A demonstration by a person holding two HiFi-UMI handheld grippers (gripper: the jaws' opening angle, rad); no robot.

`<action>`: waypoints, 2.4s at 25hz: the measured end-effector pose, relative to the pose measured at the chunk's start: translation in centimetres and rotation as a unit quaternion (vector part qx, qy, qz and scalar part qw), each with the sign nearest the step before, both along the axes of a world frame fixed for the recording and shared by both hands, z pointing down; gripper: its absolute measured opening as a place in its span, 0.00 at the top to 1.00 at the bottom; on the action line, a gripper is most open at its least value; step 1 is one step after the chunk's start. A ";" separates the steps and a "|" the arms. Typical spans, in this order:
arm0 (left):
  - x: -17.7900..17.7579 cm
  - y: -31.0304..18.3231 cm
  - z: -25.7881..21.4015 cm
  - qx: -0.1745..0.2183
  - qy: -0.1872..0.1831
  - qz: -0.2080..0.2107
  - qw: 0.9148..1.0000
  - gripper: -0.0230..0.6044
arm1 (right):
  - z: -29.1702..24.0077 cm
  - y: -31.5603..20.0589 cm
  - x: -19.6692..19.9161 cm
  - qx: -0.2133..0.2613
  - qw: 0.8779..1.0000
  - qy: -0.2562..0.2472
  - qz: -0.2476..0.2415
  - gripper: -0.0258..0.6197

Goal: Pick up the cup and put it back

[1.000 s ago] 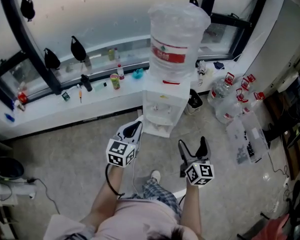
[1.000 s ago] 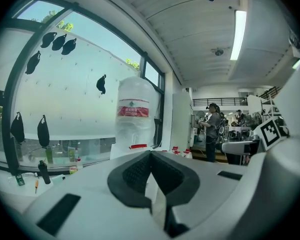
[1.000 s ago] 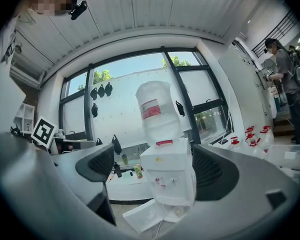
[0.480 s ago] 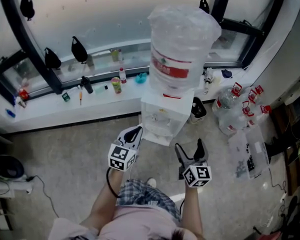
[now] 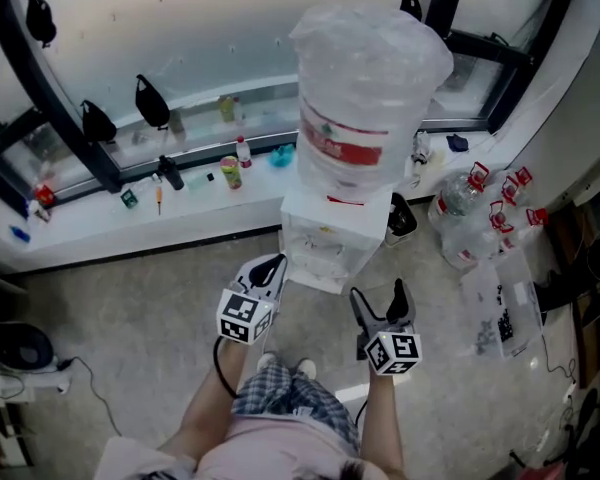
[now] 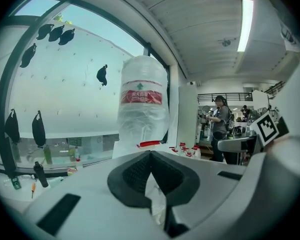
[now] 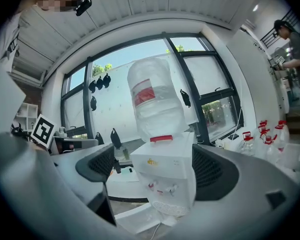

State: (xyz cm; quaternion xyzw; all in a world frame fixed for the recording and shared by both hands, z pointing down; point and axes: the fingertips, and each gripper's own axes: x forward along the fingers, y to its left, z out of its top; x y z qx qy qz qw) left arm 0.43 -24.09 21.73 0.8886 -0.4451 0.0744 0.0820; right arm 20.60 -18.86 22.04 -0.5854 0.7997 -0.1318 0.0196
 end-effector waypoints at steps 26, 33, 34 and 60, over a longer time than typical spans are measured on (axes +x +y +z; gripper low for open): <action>-0.2 -5.1 21.2 0.024 -0.003 0.058 0.998 0.92 | 22.8 -4.3 -3.6 -0.015 1.000 0.005 -0.021 0.21; 0.8 -6.4 33.4 0.022 -0.010 0.074 0.997 0.92 | 34.3 -5.9 -3.9 -0.015 0.999 0.015 -0.046 0.21; 1.2 -6.5 35.1 0.021 -0.009 0.078 0.997 0.92 | 36.0 -6.0 -3.8 -0.016 0.999 0.018 -0.049 0.21; 4.1 -12.8 71.0 0.047 -0.002 0.100 0.994 0.92 | 72.6 -12.9 -4.1 -0.002 0.994 0.047 -0.099 0.21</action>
